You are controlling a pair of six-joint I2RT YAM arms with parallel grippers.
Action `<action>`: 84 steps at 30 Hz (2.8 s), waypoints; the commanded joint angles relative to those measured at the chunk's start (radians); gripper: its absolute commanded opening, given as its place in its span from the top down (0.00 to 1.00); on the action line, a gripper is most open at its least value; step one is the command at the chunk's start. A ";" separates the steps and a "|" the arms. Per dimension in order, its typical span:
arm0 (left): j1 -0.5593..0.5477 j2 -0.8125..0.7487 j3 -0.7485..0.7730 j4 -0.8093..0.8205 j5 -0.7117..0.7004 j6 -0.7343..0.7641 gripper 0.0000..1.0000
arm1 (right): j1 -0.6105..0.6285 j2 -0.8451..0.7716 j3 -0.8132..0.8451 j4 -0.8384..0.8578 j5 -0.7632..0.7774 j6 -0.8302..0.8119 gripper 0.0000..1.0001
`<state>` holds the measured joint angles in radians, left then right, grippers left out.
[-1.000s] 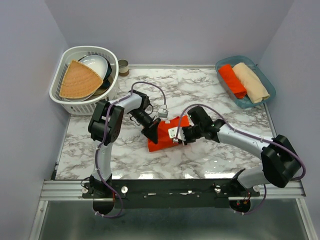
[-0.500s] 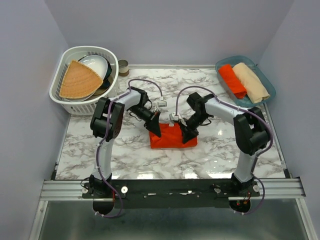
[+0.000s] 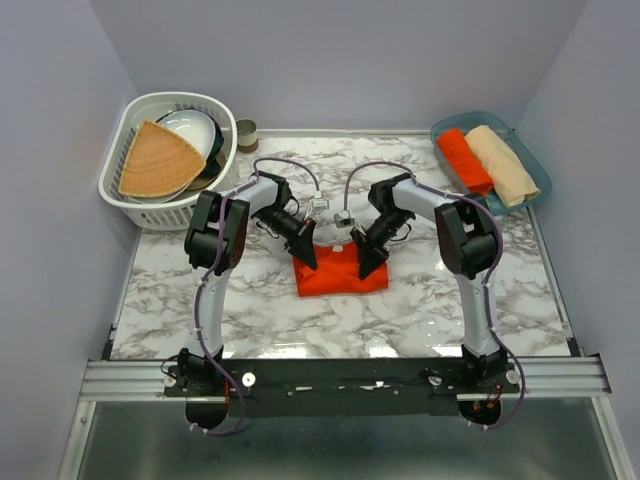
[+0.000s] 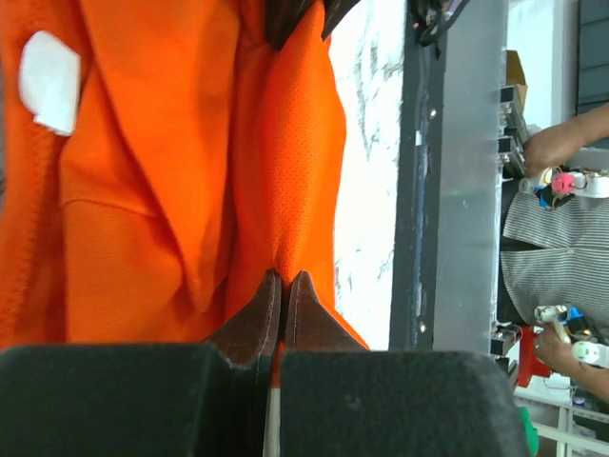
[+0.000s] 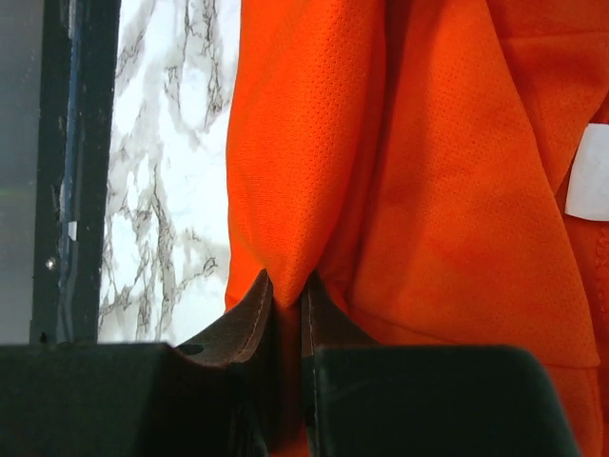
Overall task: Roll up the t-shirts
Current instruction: Roll the T-shirt to the center of the board.
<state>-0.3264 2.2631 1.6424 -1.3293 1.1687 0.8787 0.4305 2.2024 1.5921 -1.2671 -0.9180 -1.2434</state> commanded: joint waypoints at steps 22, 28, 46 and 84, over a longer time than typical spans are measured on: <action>-0.249 -0.901 -0.605 0.674 -0.641 0.063 0.34 | -0.007 0.304 0.388 -0.259 0.209 0.280 0.86; -0.428 -0.880 -0.724 0.861 -0.745 -0.026 0.33 | -0.007 0.342 0.434 -0.256 0.180 0.334 0.86; -0.467 -0.723 -0.763 0.900 -0.919 -0.084 0.32 | -0.007 0.345 0.430 -0.258 0.182 0.329 0.84; -0.295 -0.341 -0.416 0.266 -0.371 0.075 1.00 | -0.060 -0.814 -0.597 0.748 0.230 0.121 0.00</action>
<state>-0.6468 1.8034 1.1702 -0.7277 0.5613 0.8867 0.1879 1.5970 1.2827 -0.8543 -0.8017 -0.9749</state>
